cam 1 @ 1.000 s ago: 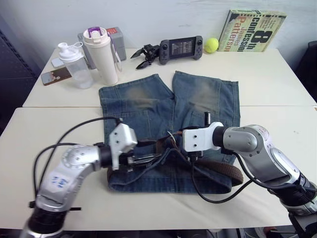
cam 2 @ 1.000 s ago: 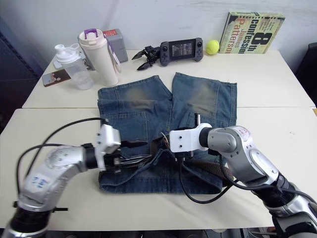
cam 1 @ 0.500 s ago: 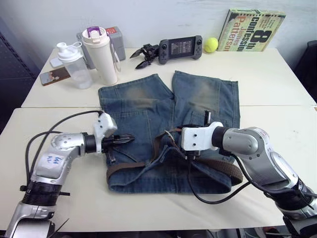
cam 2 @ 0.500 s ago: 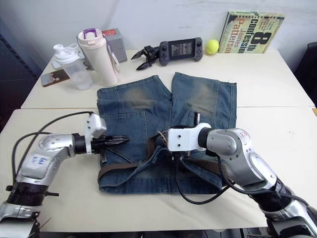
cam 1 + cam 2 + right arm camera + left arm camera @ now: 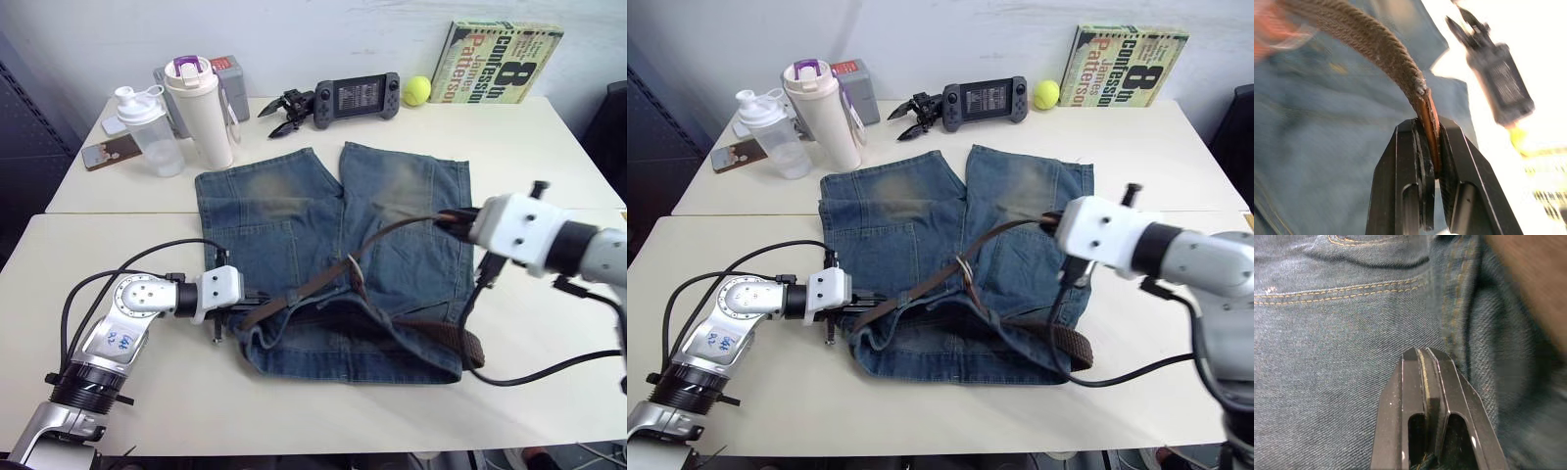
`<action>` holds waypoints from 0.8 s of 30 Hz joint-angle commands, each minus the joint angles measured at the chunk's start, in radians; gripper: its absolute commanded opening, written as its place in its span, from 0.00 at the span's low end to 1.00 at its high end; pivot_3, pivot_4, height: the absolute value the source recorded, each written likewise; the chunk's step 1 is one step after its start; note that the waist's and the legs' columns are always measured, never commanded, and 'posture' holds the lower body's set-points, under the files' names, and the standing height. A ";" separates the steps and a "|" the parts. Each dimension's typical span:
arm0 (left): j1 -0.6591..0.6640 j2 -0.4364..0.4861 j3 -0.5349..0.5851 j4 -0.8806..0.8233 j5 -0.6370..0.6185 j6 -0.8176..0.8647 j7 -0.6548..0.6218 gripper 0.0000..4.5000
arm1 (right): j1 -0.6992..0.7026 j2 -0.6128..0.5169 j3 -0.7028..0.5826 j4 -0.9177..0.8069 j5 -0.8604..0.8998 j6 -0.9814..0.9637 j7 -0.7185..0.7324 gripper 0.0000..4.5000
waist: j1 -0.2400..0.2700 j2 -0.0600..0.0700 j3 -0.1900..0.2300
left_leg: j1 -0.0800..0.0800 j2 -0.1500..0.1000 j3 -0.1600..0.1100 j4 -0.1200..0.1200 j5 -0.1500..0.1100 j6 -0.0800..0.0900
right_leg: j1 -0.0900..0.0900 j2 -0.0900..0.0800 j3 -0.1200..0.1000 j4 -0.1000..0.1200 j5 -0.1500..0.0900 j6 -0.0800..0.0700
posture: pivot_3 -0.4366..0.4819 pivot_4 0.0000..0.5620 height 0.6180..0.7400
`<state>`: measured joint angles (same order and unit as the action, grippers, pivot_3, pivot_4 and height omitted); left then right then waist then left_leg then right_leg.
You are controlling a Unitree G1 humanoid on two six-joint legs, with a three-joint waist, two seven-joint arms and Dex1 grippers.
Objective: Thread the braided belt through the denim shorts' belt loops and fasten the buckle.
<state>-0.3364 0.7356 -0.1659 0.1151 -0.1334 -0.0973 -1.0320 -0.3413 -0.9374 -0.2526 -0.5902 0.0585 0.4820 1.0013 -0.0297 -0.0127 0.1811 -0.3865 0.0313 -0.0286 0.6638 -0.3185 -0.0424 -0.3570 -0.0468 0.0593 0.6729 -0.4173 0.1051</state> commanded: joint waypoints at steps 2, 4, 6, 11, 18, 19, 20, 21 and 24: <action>0.018 -0.021 -0.017 0.046 0.044 -0.010 0.011 0.01 | -0.024 0.013 0.033 -0.059 0.065 -0.011 -0.022 0.00 | 0.001 0.004 -0.002 | 0.000 0.000 0.000 0.000 0.000 0.000 | 0.000 0.000 0.000 0.000 0.000 0.000 | 0.48 0.27 0.99; 0.011 -0.029 0.003 0.030 0.021 -0.001 0.016 0.01 | -0.032 0.041 0.110 -0.115 0.088 -0.005 -0.032 0.00 | 0.001 0.004 -0.002 | 0.000 0.000 0.000 0.001 0.000 0.000 | 0.000 0.000 0.000 0.000 0.000 0.000 | 0.48 0.27 0.99; -0.003 -0.039 0.041 -0.006 -0.036 0.036 0.016 0.01 | -0.037 0.055 0.225 -0.151 0.055 -0.025 -0.039 0.00 | 0.001 0.004 -0.002 | 0.000 0.000 0.000 0.001 0.000 0.000 | 0.000 0.000 0.000 0.001 0.000 0.000 | 0.48 0.27 0.99; -0.028 -0.011 0.134 -0.179 -0.203 0.217 -0.020 0.01 | -0.069 0.102 0.441 -0.163 -0.055 -0.054 -0.084 0.00 | 0.000 0.002 -0.001 | -0.004 0.000 -0.002 0.002 0.000 0.000 | -0.003 -0.001 0.000 0.002 0.000 0.000 | 0.48 0.27 0.99; -0.073 0.022 0.257 -0.386 -0.494 0.584 0.013 0.21 | -0.094 0.129 0.520 -0.114 -0.145 -0.087 -0.121 0.00 | 0.000 0.002 -0.001 | -0.004 0.000 -0.003 0.002 0.000 0.000 | -0.003 -0.001 0.000 0.002 0.000 0.000 | 0.48 0.27 0.99; -0.073 0.024 0.263 -0.405 -0.523 0.621 0.016 0.32 | -0.097 0.134 0.524 -0.110 -0.153 -0.088 -0.126 0.00 | 0.000 0.002 -0.001 | -0.004 0.000 -0.003 0.002 0.000 0.000 | -0.002 -0.001 0.000 0.002 0.000 0.000 | 0.48 0.27 0.99; -0.067 0.028 0.262 -0.435 -0.545 0.650 0.014 0.42 | -0.101 0.139 0.527 -0.106 -0.157 -0.087 -0.127 0.00 | -0.001 0.002 -0.001 | -0.004 0.000 -0.003 0.002 0.000 0.000 | -0.002 0.000 0.000 0.002 0.000 0.000 | 0.48 0.27 0.99; -0.054 0.033 0.255 -0.471 -0.563 0.674 0.013 0.52 | -0.104 0.141 0.531 -0.100 -0.167 -0.088 -0.129 0.00 | -0.001 0.002 -0.001 | -0.004 0.000 -0.003 0.002 0.000 0.000 | -0.002 0.000 0.000 0.003 0.000 0.000 | 0.48 0.27 0.99; -0.040 0.015 0.234 -0.519 -0.540 0.687 0.056 0.79 | -0.112 0.143 0.540 -0.092 -0.179 -0.088 -0.122 0.00 | -0.001 0.002 -0.001 | -0.004 0.000 -0.003 0.002 0.000 0.000 | -0.002 0.000 0.000 0.002 0.000 0.000 | 0.48 0.27 0.99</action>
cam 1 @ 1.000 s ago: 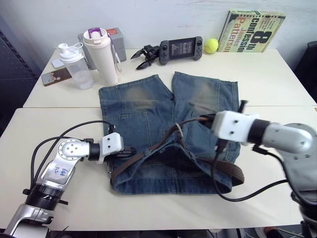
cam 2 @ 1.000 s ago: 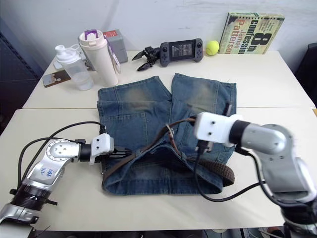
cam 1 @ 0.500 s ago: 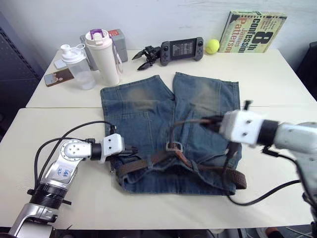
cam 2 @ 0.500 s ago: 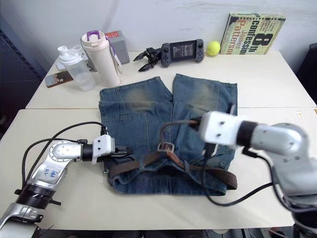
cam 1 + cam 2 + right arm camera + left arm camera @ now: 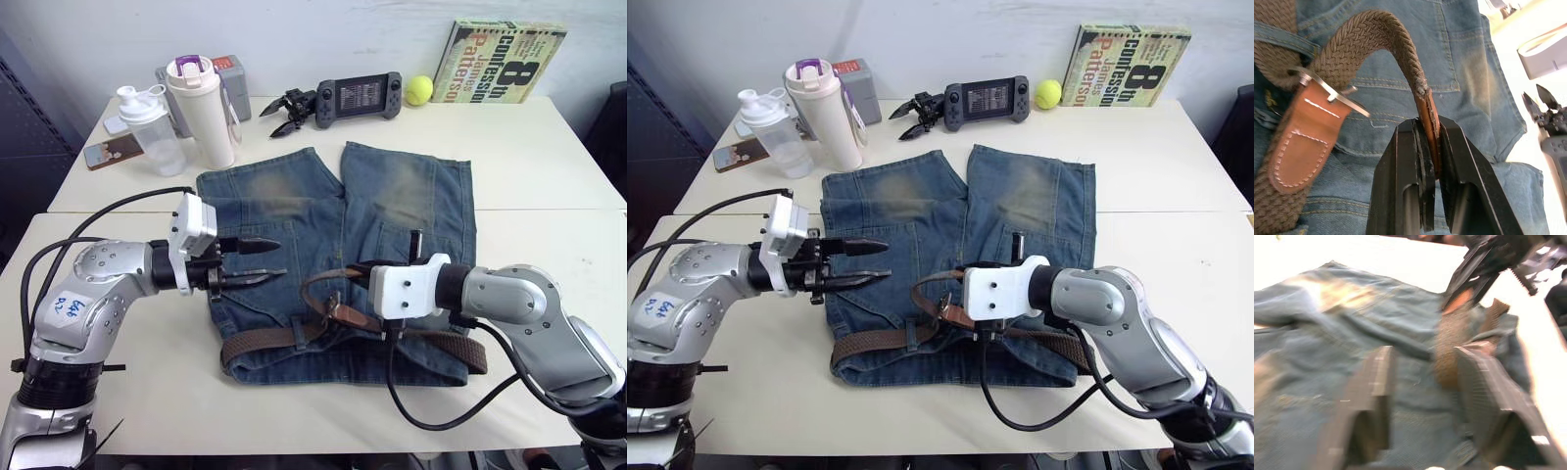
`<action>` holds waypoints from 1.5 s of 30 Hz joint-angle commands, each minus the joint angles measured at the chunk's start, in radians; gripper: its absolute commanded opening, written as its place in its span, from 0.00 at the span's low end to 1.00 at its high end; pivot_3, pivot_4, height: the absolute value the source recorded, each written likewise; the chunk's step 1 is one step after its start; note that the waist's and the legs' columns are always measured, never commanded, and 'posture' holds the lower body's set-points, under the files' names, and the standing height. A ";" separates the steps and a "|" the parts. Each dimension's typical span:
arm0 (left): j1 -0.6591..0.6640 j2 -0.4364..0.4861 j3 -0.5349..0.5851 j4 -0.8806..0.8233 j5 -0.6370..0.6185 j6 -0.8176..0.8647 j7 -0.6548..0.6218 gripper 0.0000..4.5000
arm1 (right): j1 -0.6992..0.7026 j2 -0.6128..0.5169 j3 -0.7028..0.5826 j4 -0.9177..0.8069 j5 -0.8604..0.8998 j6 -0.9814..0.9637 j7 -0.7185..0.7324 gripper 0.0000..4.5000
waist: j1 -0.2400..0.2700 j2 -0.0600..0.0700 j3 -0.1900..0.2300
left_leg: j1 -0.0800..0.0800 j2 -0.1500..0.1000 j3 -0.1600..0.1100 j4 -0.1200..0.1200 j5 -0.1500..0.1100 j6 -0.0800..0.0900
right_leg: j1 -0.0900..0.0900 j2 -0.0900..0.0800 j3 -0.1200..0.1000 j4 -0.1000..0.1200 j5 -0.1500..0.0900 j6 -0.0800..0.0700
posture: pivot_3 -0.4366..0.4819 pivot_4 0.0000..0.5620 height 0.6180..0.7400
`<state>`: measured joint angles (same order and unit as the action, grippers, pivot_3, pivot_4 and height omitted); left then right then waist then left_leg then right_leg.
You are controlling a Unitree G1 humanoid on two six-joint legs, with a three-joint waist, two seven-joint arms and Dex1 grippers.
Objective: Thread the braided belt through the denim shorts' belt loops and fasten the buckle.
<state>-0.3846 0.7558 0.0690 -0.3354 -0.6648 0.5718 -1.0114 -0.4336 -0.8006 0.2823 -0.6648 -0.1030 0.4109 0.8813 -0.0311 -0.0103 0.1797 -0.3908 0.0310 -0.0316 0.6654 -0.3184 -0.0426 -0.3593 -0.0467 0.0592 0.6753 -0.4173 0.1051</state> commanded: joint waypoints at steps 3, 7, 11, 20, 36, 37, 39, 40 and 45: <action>0.004 -0.011 -0.013 -0.075 0.014 0.014 0.050 1.00 | -0.028 0.012 0.007 -0.007 -0.026 -0.015 0.000 0.00 | 0.000 0.000 0.000 | 0.000 0.000 0.000 0.000 0.000 0.000 | 0.000 0.000 0.000 -0.001 0.000 0.000 | 0.48 0.27 0.99; -0.046 -0.065 -0.104 -0.072 0.162 -0.027 0.176 1.00 | -0.065 0.033 0.025 -0.002 -0.041 -0.011 -0.004 0.00 | 0.002 0.000 0.000 | 0.000 0.000 0.000 0.000 0.000 0.000 | 0.000 0.001 0.000 -0.002 0.000 0.000 | 0.48 0.27 0.99; -0.048 -0.095 -0.160 -0.092 0.246 -0.044 0.221 1.00 | -0.075 0.049 0.032 -0.006 -0.047 -0.005 0.002 0.00 | 0.002 0.000 0.000 | 0.000 -0.001 0.000 0.001 0.000 0.000 | 0.000 0.001 0.000 -0.001 0.000 0.000 | 0.48 0.27 0.99; -0.043 -0.120 -0.189 -0.112 0.320 -0.030 0.285 0.72 | -0.087 0.062 0.036 -0.013 -0.057 0.003 0.009 0.00 | 0.001 0.000 0.000 | 0.000 0.000 0.000 0.001 0.000 0.000 | 0.000 0.001 0.000 -0.001 0.000 0.000 | 0.48 0.27 0.99; 0.024 -0.191 -0.176 -0.167 0.318 0.021 0.368 0.00 | -0.082 0.094 0.016 -0.020 -0.054 0.082 -0.006 0.10 | 0.001 0.000 0.000 | 0.000 0.000 0.000 0.001 0.000 0.000 | 0.000 0.001 0.000 0.000 0.000 0.000 | 0.48 0.27 0.99; 0.034 -0.198 -0.175 -0.166 0.323 0.014 0.376 0.00 | -0.082 0.101 0.010 -0.022 -0.052 0.089 -0.013 0.20 | 0.001 0.000 0.000 | 0.000 0.000 0.000 0.001 0.000 0.000 | 0.000 0.001 0.000 0.000 0.000 0.000 | 0.48 0.27 0.99; 0.078 -0.255 -0.152 -0.170 0.326 -0.024 0.431 0.00 | -0.081 0.123 -0.010 -0.033 -0.026 0.141 -0.018 0.36 | 0.001 0.000 0.000 | 0.000 0.000 0.000 0.001 0.000 0.000 | 0.000 0.001 0.000 0.000 0.000 0.000 | 0.48 0.27 0.99; 0.106 -0.274 -0.147 -0.177 0.326 -0.041 0.445 0.00 | -0.078 0.142 -0.028 -0.039 -0.019 0.173 -0.036 0.48 | 0.002 0.000 0.000 | 0.000 0.000 0.000 0.000 0.000 0.000 | 0.000 0.001 0.000 0.000 0.000 0.000 | 0.48 0.27 0.99; 0.220 -0.346 -0.121 -0.200 0.336 -0.163 0.485 0.00 | -0.068 0.177 -0.168 -0.061 0.081 0.422 -0.047 0.92 | 0.003 0.000 0.000 | 0.000 0.000 0.000 0.001 0.000 0.000 | 0.000 0.000 0.000 0.001 0.000 0.000 | 0.48 0.27 0.99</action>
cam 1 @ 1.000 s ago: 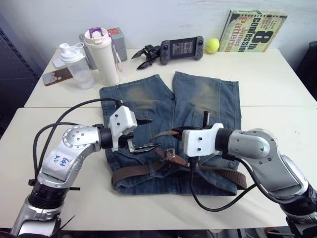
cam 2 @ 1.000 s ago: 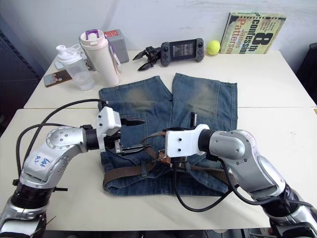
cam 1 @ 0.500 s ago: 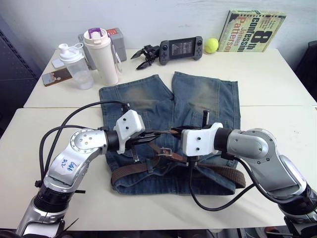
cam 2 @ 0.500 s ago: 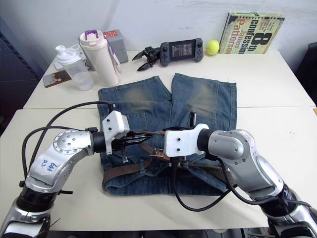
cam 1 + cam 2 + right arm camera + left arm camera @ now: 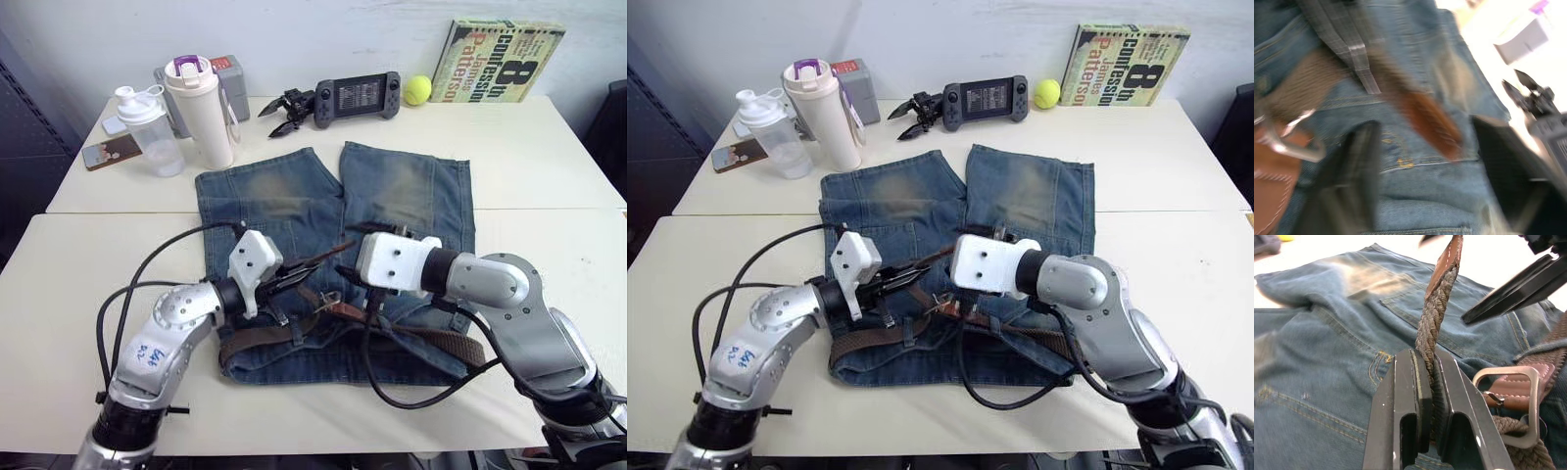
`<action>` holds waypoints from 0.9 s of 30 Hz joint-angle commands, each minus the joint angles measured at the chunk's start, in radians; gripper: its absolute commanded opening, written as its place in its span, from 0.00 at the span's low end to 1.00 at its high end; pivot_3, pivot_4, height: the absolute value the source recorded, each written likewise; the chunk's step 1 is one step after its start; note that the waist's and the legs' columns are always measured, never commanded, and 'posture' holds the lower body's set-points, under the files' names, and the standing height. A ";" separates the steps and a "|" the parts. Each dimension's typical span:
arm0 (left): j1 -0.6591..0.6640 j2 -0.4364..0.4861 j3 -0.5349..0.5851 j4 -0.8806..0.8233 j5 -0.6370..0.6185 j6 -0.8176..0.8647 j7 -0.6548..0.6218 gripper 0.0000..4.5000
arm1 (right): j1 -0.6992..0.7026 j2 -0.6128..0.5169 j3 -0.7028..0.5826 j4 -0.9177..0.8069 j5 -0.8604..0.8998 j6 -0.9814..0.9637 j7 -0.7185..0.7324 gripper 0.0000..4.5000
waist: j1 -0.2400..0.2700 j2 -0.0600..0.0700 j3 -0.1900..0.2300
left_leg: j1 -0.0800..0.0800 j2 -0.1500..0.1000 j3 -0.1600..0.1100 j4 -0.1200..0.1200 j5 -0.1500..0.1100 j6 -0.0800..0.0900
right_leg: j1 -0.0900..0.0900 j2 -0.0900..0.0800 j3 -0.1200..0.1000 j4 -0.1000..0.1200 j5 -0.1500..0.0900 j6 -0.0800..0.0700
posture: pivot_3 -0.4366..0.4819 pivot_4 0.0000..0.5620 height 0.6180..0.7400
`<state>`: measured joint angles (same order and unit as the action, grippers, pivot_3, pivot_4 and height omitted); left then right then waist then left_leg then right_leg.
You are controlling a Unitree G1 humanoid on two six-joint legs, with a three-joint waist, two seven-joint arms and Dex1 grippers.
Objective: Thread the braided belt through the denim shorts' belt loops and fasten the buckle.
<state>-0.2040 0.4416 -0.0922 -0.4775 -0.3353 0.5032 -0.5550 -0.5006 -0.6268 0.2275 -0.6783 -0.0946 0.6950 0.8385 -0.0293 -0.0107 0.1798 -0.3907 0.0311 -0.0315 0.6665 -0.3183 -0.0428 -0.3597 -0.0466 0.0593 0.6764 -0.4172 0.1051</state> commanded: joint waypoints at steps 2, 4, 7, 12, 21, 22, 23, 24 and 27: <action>0.078 -0.063 0.062 -0.062 -0.006 -0.151 0.037 0.00 | -0.001 0.037 -0.210 -0.055 0.145 0.294 -0.013 0.92 | 0.004 0.000 0.000 | 0.000 -0.001 0.000 0.000 0.000 0.000 | 0.000 0.000 0.000 -0.001 0.000 0.000 | 0.48 0.27 0.99; 0.091 -0.086 0.076 -0.059 -0.016 -0.176 0.046 0.00 | 0.004 0.054 -0.244 -0.072 0.203 0.391 -0.016 0.92 | 0.004 0.000 0.000 | 0.000 -0.001 0.000 0.000 0.000 0.000 | 0.001 0.000 0.000 -0.002 0.000 0.000 | 0.48 0.27 0.99; 0.097 -0.097 0.089 -0.049 -0.012 -0.220 0.040 0.00 | 0.055 0.100 -0.255 -0.099 0.273 0.512 -0.042 0.92 | 0.002 0.000 0.000 | 0.000 0.000 0.000 0.000 0.000 0.000 | 0.001 0.000 0.000 -0.002 0.000 0.000 | 0.48 0.27 0.99; 0.099 -0.082 0.088 -0.043 -0.012 -0.243 0.019 0.00 | 0.040 0.259 -0.278 -0.151 0.396 0.669 -0.102 0.54 | -0.005 0.000 0.000 | 0.000 0.000 0.002 -0.002 0.000 0.000 | 0.000 0.001 0.000 -0.002 0.000 0.000 | 0.48 0.27 0.99; 0.107 -0.070 0.085 -0.040 -0.015 -0.260 -0.012 0.00 | 0.071 0.277 -0.018 -0.121 0.412 0.677 -0.258 0.01 | -0.002 0.000 0.000 | 0.000 -0.002 0.000 -0.002 0.000 0.000 | -0.001 0.000 0.000 -0.002 0.000 0.000 | 0.48 0.27 0.99; 0.107 -0.072 0.087 -0.041 -0.014 -0.265 -0.012 0.00 | 0.092 0.231 0.042 -0.111 0.397 0.656 -0.270 0.01 | -0.002 0.000 0.000 | 0.000 -0.002 0.000 -0.002 0.000 0.000 | 0.000 0.000 0.000 -0.002 0.000 0.000 | 0.48 0.27 0.99; 0.107 -0.074 0.090 -0.042 -0.014 -0.269 -0.010 0.00 | 0.109 0.194 0.088 -0.103 0.389 0.638 -0.279 0.01 | -0.001 0.000 0.000 | 0.000 -0.002 0.000 -0.002 0.000 0.000 | 0.000 0.000 0.000 -0.002 0.000 0.000 | 0.48 0.27 0.99; 0.106 -0.075 0.093 -0.043 -0.016 -0.274 -0.011 0.00 | 0.126 0.156 0.139 -0.094 0.375 0.612 -0.289 0.01 | -0.002 0.000 0.000 | 0.000 -0.002 0.000 -0.002 0.000 0.000 | 0.000 0.000 0.000 -0.003 0.000 0.000 | 0.48 0.27 0.99; 0.107 -0.069 0.104 -0.055 -0.023 -0.276 -0.015 0.00 | 0.167 0.074 0.255 -0.043 0.317 0.527 -0.328 0.01 | -0.002 0.000 -0.001 | 0.000 -0.001 0.000 -0.002 0.000 0.000 | 0.000 0.000 0.000 -0.004 0.000 0.000 | 0.48 0.27 0.99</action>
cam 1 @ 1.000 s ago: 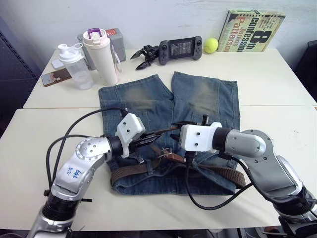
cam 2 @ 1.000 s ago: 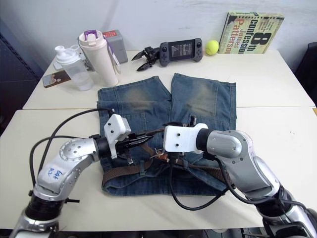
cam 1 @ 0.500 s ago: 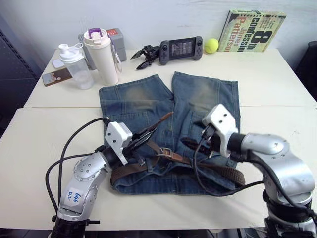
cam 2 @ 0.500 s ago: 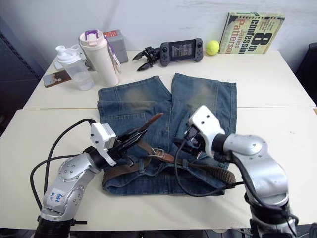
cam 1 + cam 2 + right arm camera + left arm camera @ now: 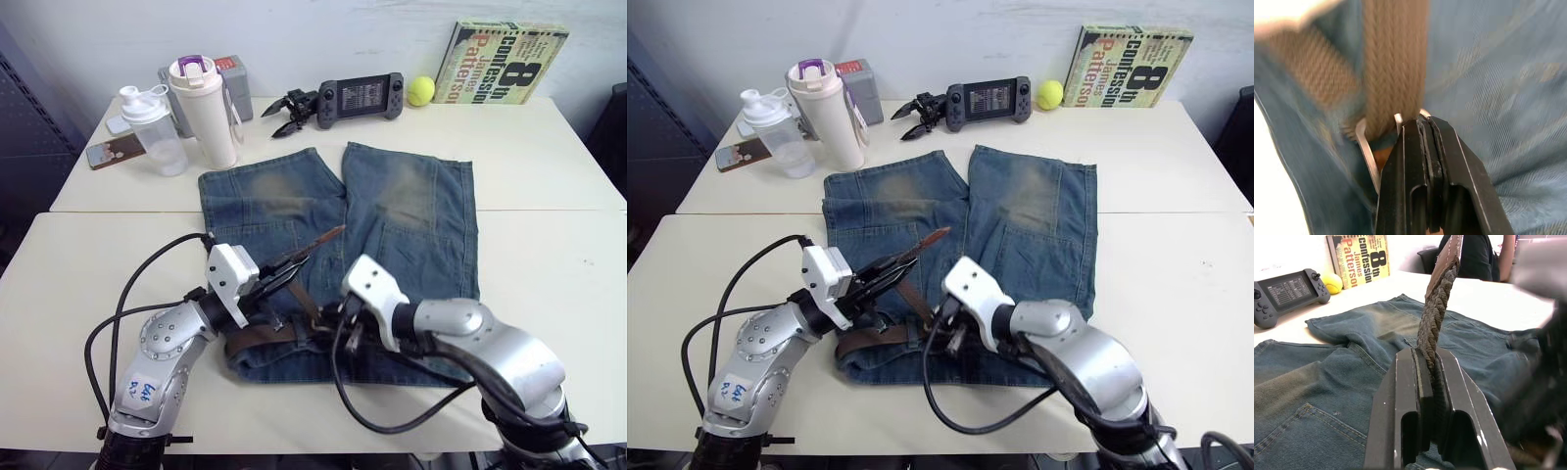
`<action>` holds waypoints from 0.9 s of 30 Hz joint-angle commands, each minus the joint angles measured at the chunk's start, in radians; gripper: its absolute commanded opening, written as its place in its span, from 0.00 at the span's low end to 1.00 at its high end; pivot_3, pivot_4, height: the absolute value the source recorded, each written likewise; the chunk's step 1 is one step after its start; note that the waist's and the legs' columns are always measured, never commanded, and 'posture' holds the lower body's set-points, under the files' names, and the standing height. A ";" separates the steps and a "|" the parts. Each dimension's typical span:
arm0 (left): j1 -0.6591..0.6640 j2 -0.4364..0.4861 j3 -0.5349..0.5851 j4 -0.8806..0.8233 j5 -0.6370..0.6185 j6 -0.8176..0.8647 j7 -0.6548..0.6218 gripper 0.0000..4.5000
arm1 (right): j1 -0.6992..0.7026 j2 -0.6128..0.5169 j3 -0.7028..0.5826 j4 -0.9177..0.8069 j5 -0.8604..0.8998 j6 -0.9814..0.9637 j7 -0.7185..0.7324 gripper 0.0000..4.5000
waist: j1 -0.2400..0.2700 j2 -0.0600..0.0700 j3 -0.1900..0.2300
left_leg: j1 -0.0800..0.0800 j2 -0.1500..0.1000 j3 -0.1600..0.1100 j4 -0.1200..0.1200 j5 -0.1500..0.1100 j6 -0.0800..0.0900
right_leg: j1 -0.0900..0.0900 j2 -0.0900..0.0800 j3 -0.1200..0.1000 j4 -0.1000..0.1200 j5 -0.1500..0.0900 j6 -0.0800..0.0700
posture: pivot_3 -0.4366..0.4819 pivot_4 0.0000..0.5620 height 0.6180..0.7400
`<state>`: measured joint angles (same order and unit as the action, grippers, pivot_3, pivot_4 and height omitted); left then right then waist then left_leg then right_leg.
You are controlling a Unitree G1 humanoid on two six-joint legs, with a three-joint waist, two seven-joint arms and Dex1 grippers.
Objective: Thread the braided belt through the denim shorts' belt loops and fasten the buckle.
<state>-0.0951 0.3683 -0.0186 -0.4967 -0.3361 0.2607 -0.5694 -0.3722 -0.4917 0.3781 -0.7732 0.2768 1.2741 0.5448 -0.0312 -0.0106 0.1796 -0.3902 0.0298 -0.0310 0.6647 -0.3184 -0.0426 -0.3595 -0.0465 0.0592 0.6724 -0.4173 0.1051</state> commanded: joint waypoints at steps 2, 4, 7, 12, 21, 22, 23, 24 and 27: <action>0.029 0.028 0.045 -0.041 -0.016 -0.053 -0.024 0.00 | 0.053 -0.073 0.130 0.079 -0.073 -0.091 -0.056 0.01 | -0.001 -0.001 -0.002 | 0.001 0.001 0.000 0.000 0.000 0.000 | 0.001 0.000 0.000 -0.001 0.000 0.000 | 0.48 0.27 0.99; 0.066 0.053 0.060 -0.033 -0.009 -0.082 -0.051 0.00 | 0.059 -0.072 0.132 0.086 -0.076 -0.116 -0.067 0.01 | -0.002 -0.003 -0.003 | 0.002 0.002 0.000 -0.001 0.000 0.000 | 0.002 0.001 0.000 -0.002 0.000 0.000 | 0.48 0.27 0.99; 0.097 0.080 0.077 -0.015 -0.014 -0.105 -0.075 0.00 | 0.066 -0.053 0.104 0.073 -0.065 -0.145 -0.072 0.01 | 0.000 -0.003 -0.004 | 0.003 0.002 -0.001 -0.002 0.000 0.000 | 0.003 0.000 0.000 -0.002 0.000 0.000 | 0.48 0.27 0.99; 0.113 0.090 0.072 -0.004 -0.013 -0.117 -0.089 0.00 | 0.079 -0.045 -0.011 -0.010 -0.014 -0.184 -0.053 0.01 | 0.004 -0.004 -0.004 | 0.003 0.001 -0.003 -0.002 0.000 -0.001 | 0.005 0.000 0.000 -0.004 0.000 0.000 | 0.48 0.27 0.99; 0.105 0.096 0.067 0.000 -0.009 -0.119 -0.095 0.00 | 0.097 -0.077 -0.133 -0.109 0.091 -0.137 -0.019 0.01 | 0.002 -0.003 -0.004 | 0.001 0.001 -0.003 -0.003 0.000 -0.001 | 0.004 0.000 0.000 -0.006 0.000 0.000 | 0.48 0.27 0.99; 0.104 0.096 0.068 0.000 -0.009 -0.118 -0.094 0.00 | 0.101 -0.081 -0.122 -0.113 0.094 -0.135 -0.021 0.01 | 0.002 -0.003 -0.004 | 0.001 0.001 -0.003 -0.003 0.000 0.000 | 0.004 0.000 0.000 -0.006 0.000 0.000 | 0.48 0.27 0.99; 0.102 0.097 0.067 0.001 -0.008 -0.117 -0.094 0.00 | 0.102 -0.081 -0.106 -0.111 0.094 -0.138 -0.027 0.01 | 0.002 -0.003 -0.004 | 0.001 0.001 -0.004 -0.003 0.000 0.000 | 0.004 0.000 0.000 -0.006 0.000 0.000 | 0.48 0.27 0.99; 0.100 0.097 0.066 0.001 -0.007 -0.115 -0.092 0.00 | 0.101 -0.081 -0.090 -0.108 0.093 -0.141 -0.031 0.01 | 0.002 -0.003 -0.004 | 0.001 0.001 -0.003 -0.003 0.000 0.000 | 0.004 0.000 0.000 -0.007 0.000 0.000 | 0.48 0.27 0.99; 0.092 0.098 0.064 -0.001 -0.006 -0.111 -0.088 0.00 | 0.095 -0.084 -0.050 -0.093 0.082 -0.153 -0.040 0.01 | 0.002 -0.003 -0.004 | 0.001 0.001 -0.003 -0.003 0.000 -0.001 | 0.004 0.000 0.000 -0.006 0.000 0.000 | 0.48 0.27 0.99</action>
<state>0.0040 0.4585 0.0337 -0.4871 -0.3368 0.1619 -0.6568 -0.2692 -0.5712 0.3121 -0.8345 0.3560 1.1363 0.5086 -0.0293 -0.0139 0.1760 -0.3894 0.0310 -0.0346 0.6617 -0.3181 -0.0431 -0.3557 -0.0464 0.0596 0.6659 -0.4173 0.1051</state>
